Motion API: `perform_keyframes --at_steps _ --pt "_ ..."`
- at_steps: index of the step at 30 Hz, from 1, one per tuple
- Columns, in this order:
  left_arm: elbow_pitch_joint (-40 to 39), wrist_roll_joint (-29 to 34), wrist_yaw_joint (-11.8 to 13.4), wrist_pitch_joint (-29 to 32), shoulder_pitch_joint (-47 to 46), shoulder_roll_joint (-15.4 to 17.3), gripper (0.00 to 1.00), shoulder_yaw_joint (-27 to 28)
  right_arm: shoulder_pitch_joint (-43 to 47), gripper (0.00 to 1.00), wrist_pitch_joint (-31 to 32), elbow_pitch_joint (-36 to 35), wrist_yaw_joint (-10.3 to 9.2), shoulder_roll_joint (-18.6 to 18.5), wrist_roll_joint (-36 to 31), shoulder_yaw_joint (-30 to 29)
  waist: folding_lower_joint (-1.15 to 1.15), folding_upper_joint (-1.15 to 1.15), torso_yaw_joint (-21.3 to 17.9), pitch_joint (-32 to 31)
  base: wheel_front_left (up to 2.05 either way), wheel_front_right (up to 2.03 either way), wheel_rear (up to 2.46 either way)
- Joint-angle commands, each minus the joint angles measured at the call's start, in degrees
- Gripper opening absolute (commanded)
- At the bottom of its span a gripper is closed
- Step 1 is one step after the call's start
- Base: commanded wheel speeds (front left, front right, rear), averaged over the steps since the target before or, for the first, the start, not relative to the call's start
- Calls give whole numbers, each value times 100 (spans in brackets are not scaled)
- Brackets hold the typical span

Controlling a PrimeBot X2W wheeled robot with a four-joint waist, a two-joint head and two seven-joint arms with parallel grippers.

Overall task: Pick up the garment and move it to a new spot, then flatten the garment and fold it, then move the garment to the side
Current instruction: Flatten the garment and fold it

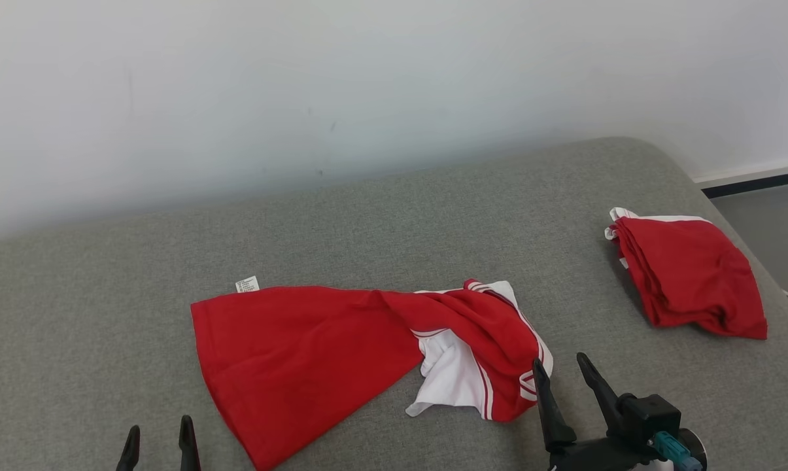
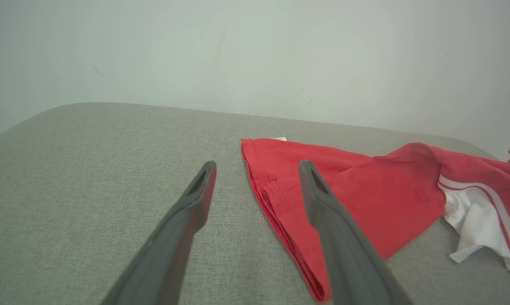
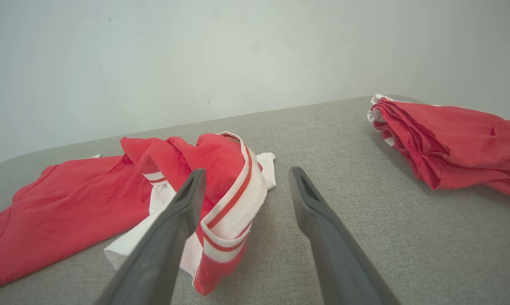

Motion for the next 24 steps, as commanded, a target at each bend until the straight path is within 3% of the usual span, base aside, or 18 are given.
perform_keyframes --at_steps 1,19,20,21,23,24 --pt "-38 -21 21 -18 71 -9 100 -25 70 100 2 -9 -14 13 -39 22 0 0 10 9 0 0 0" --pt "4 -17 55 -18 -17 -10 100 -330 40 98 2 542 -14 14 -145 316 0 0 249 216 0 0 0" --pt "9 -7 50 -18 -29 -10 100 -342 23 86 2 556 -14 14 -142 319 0 0 262 226 0 0 0" --pt "12 8 44 -18 -41 -10 100 -356 4 54 2 570 -14 14 -150 321 0 0 277 240 0 0 0" --pt "24 24 38 -18 -57 -10 100 -385 -48 23 2 567 -15 14 -172 310 0 0 305 260 0 0 0" --pt "25 27 34 -18 -67 -10 100 -399 -76 0 2 536 -15 14 -172 304 0 0 320 272 0 0 0"
